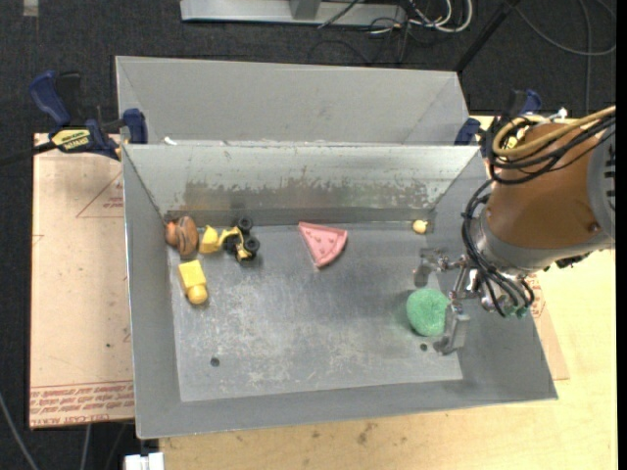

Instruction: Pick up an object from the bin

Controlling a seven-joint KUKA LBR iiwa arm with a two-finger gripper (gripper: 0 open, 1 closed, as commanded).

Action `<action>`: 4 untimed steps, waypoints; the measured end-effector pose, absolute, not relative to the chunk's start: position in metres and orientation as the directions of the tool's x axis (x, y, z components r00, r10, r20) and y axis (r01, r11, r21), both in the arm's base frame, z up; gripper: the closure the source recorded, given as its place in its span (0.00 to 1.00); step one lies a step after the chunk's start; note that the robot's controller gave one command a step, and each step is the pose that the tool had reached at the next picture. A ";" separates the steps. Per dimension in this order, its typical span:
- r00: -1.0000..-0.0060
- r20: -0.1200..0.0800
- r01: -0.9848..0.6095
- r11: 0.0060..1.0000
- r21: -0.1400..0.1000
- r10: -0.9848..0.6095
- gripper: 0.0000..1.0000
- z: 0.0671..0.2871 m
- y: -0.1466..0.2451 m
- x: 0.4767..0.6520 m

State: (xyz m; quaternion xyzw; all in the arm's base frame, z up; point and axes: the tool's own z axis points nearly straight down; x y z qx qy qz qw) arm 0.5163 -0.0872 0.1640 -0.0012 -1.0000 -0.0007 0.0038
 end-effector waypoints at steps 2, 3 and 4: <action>-0.999 -0.009 -0.043 0.999 -0.001 -0.043 0.00 0.133 -0.097 0.531; -0.994 0.001 0.110 0.994 0.001 0.110 1.00 0.095 -0.115 0.526; -0.994 0.001 0.109 0.994 0.001 0.109 0.00 0.095 -0.115 0.526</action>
Offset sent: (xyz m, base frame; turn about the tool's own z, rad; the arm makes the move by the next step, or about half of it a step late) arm 0.0202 -0.0179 -0.0656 -0.0784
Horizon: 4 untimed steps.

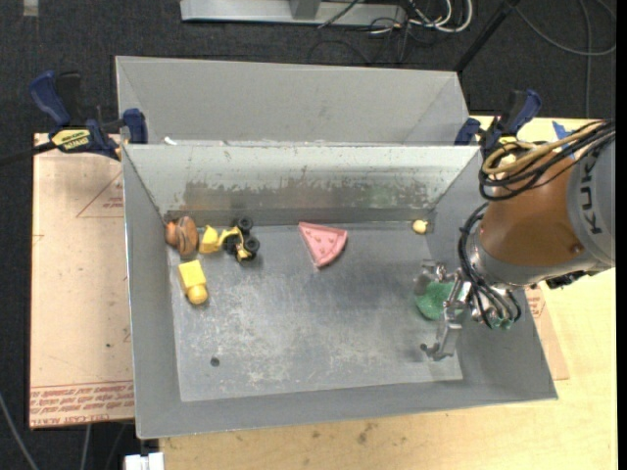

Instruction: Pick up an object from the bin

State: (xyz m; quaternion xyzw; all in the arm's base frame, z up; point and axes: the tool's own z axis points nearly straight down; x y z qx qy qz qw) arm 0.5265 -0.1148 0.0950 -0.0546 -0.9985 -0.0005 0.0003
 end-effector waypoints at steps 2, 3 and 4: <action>-0.993 -0.004 0.118 0.993 0.001 0.118 0.00 0.079 -0.121 0.564; -0.991 0.000 0.133 0.991 0.001 0.133 1.00 0.070 -0.134 0.560; -0.991 -0.001 0.132 0.991 0.001 0.132 1.00 0.070 -0.134 0.560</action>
Offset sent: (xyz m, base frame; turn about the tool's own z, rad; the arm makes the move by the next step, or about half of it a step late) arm 0.0479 -0.0083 -0.0227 0.0132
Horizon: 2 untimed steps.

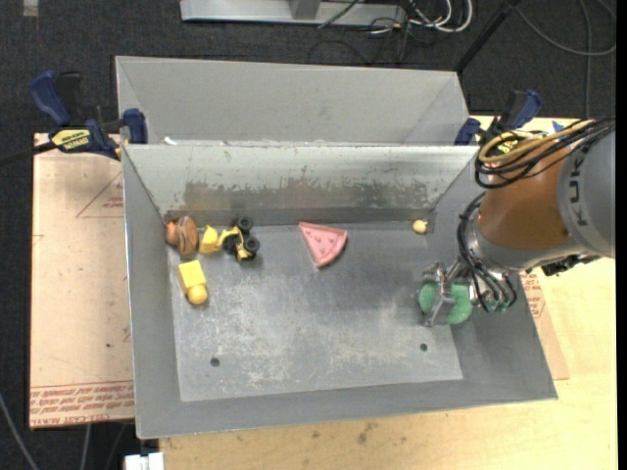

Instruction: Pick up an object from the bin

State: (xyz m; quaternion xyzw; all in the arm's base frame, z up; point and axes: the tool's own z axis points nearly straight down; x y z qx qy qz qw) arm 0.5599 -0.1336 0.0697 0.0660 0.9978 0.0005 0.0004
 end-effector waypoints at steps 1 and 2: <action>-0.993 -0.003 0.120 0.993 0.001 0.120 1.00 0.191 -0.115 0.562; -0.993 -0.003 0.120 0.993 0.001 0.120 1.00 0.190 -0.115 0.562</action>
Offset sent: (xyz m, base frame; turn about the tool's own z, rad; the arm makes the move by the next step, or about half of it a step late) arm 0.0000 0.0000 0.0000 0.0000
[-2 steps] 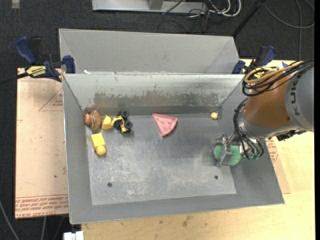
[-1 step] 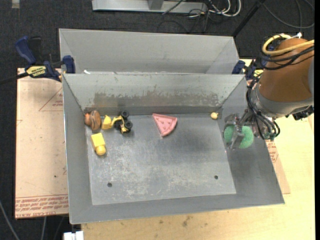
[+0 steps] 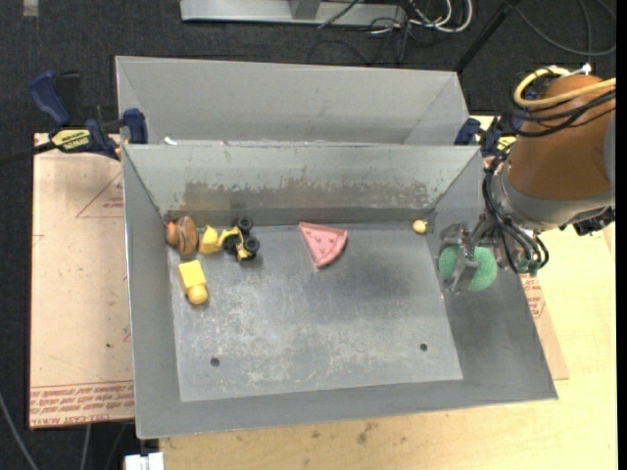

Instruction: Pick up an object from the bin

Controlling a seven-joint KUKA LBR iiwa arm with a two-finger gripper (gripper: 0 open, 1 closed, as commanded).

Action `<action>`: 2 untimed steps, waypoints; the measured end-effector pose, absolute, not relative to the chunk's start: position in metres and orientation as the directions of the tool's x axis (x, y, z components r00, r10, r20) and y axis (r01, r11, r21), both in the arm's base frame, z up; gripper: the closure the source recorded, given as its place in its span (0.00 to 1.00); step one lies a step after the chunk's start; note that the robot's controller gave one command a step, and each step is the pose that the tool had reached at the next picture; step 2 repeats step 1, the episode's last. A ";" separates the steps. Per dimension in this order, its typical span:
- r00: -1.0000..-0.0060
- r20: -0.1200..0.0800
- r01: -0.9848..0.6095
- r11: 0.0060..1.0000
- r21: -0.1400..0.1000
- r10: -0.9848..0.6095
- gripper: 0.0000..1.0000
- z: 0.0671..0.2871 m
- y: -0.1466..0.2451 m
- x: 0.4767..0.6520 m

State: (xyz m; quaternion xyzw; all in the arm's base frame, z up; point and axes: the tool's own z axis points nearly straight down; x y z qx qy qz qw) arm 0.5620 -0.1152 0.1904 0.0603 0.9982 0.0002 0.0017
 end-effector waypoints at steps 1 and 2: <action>-0.992 -0.004 0.123 0.992 0.001 0.123 1.00 0.298 -0.104 0.565; -0.992 -0.004 0.123 0.992 0.001 0.123 1.00 0.298 -0.104 0.565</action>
Offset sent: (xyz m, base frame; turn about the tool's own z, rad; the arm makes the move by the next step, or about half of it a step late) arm 0.0000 0.0000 0.0000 0.0000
